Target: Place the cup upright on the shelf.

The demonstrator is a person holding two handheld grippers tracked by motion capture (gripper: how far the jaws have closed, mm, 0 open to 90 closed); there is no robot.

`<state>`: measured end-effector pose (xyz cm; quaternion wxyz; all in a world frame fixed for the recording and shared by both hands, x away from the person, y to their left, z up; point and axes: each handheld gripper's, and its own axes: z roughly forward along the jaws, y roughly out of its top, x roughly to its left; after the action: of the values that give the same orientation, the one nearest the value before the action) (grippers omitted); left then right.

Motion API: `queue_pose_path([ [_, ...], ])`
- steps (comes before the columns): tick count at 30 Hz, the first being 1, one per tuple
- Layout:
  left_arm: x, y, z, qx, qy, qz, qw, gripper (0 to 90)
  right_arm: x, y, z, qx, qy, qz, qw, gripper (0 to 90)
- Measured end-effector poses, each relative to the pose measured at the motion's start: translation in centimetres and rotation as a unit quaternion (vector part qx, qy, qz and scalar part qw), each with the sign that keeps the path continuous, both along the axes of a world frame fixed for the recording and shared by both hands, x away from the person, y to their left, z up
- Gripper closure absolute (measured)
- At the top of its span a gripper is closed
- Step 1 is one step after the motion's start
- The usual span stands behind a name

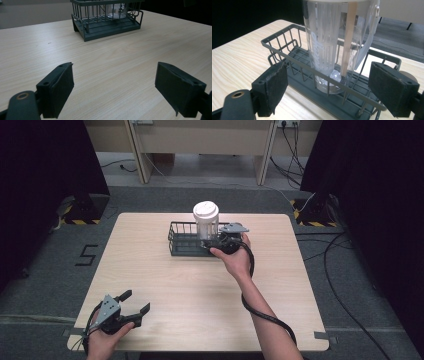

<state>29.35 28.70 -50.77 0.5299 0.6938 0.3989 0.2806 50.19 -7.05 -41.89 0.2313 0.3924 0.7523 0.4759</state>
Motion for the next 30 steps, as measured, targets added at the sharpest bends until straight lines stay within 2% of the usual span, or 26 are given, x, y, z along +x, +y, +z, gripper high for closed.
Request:
queue_pose_path([
  [7, 0.0, 0.0, 0.0, 0.0, 0.0, 0.0, 1.0, 14.7, -1.2, -0.6, 0.0, 0.006, -0.003, 0.003, 1.0, 18.3],
  [15, 0.0, 0.0, 0.0, -0.002, 0.001, 0.001, 1.0, 14.7, -2.2, -1.5, -0.1, 0.003, -0.008, 0.005, 1.0, 22.7],
  [30, -0.1, -0.1, -0.1, -0.003, 0.002, 0.002, 1.0, 14.7, -4.1, -3.3, -0.9, -0.002, 0.0, 0.002, 1.0, 24.4],
])
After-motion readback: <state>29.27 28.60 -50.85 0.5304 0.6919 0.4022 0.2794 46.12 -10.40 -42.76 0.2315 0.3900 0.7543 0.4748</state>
